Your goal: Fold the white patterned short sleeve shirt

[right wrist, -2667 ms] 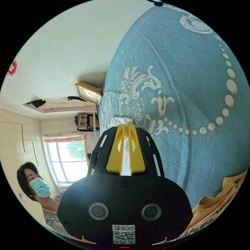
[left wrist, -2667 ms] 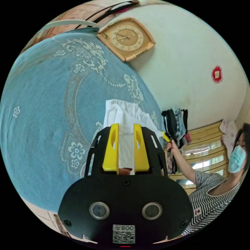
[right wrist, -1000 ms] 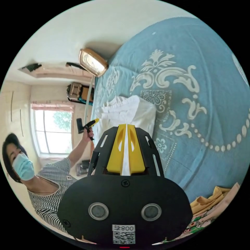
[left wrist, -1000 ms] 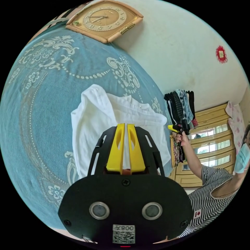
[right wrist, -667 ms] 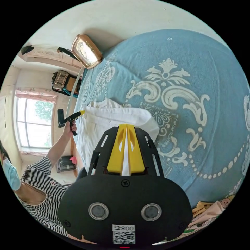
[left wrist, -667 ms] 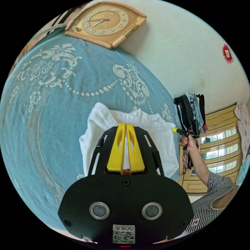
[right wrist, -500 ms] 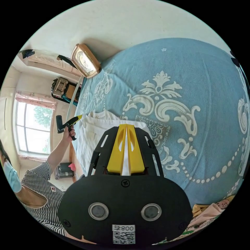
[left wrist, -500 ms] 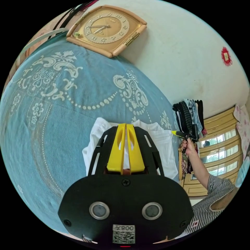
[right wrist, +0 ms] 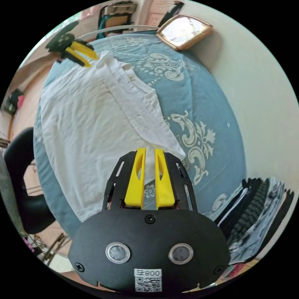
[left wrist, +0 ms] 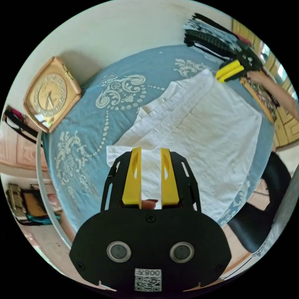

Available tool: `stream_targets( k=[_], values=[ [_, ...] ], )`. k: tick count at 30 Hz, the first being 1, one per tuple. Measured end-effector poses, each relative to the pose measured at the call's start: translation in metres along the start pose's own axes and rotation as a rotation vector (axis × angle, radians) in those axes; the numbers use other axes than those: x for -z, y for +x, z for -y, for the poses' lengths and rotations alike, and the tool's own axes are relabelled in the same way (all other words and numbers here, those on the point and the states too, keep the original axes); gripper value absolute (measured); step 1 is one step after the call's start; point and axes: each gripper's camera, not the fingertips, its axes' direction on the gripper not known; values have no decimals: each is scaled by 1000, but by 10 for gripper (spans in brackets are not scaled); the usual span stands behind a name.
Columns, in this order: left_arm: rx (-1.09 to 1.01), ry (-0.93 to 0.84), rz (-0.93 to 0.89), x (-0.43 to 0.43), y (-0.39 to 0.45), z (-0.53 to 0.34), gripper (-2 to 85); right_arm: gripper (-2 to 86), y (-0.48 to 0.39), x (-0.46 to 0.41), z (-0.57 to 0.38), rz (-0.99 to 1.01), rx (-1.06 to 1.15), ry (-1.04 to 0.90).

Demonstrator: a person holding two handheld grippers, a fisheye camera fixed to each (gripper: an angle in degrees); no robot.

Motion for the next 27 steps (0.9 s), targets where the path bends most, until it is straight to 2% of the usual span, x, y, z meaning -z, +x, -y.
stream_targets(
  k=[4, 11, 16, 21, 27],
  values=[
    [-146, -66, 138, 6, 29, 21, 92, 60, -21, 21, 16, -98, 111, -8],
    [-224, -173, 187, -5, 39, 40, 52, 42, -18, 34, 33, -114, 134, -49],
    [-155, -144, 135, 0, 25, 37, 18, 9, -9, 35, 34, -118, 137, -77],
    [-52, -83, 88, 9, -2, 25, 13, 3, 19, 46, 23, -93, 51, -33],
    [132, -56, -27, -5, -48, 3, 23, 6, 67, 37, 5, 37, -92, -4]
  ],
)
